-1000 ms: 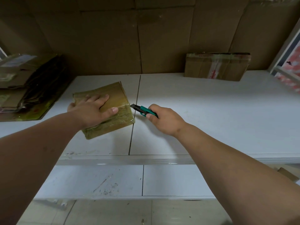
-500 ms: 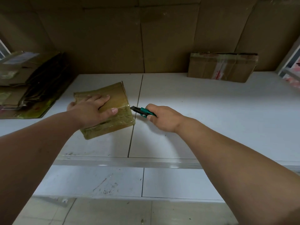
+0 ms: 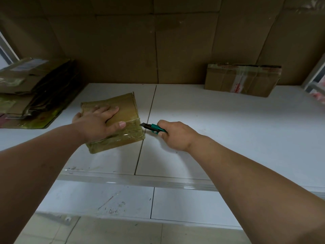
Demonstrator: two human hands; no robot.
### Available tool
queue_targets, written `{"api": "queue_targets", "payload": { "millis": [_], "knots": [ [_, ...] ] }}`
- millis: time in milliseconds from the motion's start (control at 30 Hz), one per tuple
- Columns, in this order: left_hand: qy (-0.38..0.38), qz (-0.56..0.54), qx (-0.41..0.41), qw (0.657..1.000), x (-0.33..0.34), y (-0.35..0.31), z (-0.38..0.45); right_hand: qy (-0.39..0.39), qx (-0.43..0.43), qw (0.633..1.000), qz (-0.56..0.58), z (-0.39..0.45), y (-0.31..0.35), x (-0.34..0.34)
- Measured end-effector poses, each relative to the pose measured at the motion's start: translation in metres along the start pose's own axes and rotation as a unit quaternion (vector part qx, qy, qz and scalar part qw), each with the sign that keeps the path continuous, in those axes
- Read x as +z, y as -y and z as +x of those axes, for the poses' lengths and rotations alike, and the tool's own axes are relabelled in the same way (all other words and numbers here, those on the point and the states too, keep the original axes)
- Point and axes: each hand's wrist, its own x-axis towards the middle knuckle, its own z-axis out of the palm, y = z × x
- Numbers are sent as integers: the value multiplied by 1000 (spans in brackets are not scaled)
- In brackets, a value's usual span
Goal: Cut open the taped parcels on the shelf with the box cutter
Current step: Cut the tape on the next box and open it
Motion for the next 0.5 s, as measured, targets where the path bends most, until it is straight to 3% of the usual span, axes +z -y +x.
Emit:
{"api": "queue_targets", "payload": {
  "millis": [500],
  "knots": [
    [27, -13, -23, 999, -9, -10, -10, 25, -15, 991, -130, 0, 3, 0]
  ]
}}
